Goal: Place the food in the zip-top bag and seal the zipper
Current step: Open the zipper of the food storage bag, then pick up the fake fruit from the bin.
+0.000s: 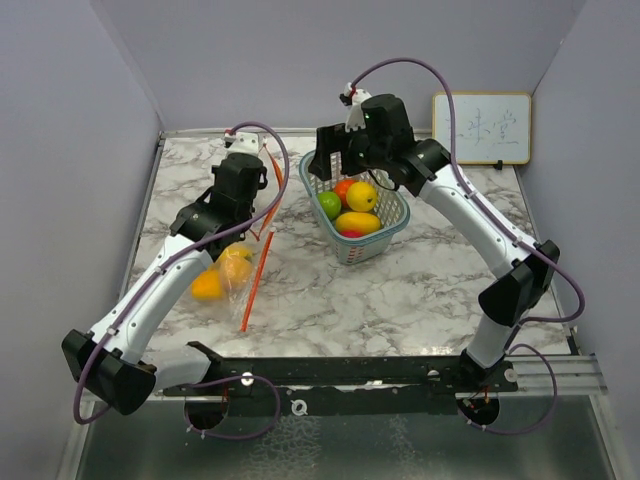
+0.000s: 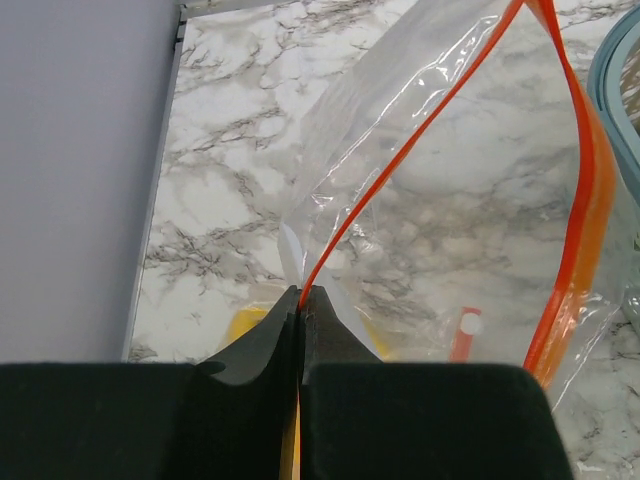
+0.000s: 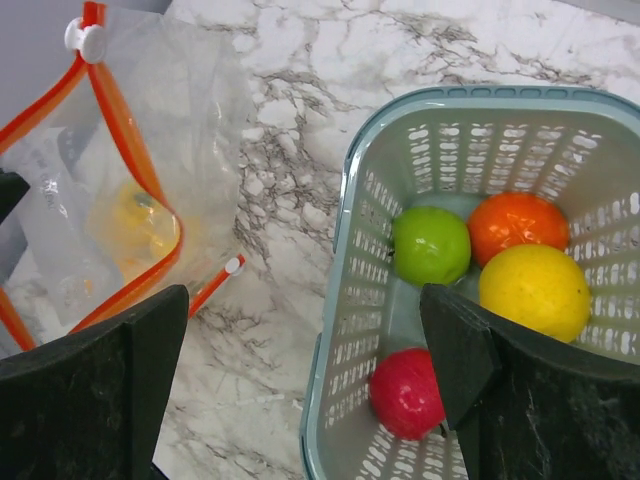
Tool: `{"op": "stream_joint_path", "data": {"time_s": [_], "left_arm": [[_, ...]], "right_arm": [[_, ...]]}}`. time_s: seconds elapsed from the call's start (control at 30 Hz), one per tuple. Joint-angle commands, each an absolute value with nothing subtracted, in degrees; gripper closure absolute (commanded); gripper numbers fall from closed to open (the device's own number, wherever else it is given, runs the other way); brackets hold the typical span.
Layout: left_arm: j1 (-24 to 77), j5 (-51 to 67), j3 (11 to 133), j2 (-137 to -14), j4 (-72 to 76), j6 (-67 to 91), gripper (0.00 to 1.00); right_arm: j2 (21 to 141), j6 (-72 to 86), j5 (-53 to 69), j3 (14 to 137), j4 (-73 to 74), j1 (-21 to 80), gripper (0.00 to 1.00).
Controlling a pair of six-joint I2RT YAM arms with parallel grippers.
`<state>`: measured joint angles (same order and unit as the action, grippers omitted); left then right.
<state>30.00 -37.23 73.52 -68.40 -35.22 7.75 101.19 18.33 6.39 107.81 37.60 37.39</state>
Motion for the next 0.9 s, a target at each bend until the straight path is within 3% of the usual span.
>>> {"op": "stream_joint_path", "data": {"time_s": [0.0, 0.43, 0.73, 0.87], "left_arm": [[29.73, -38.52, 73.58, -68.42, -32.53, 9.78, 1.0], [29.53, -36.23, 74.35, -66.8, -29.44, 11.03, 1.0], [29.53, -36.08, 74.44, -65.89, -29.4, 10.06, 1.0], [29.53, -35.95, 74.36, -65.48, -28.89, 9.14, 1.0]], "right_arm": [[99.63, 13.73, 3.6, 110.72, 42.18, 37.44, 0.01], [118.51, 16.96, -17.49, 121.44, 59.33, 37.26, 0.0], [122.03, 13.98, -32.26, 115.5, 56.99, 37.2, 0.0], [124.39, 13.5, -33.5, 113.66, 53.09, 37.13, 0.0]]}}
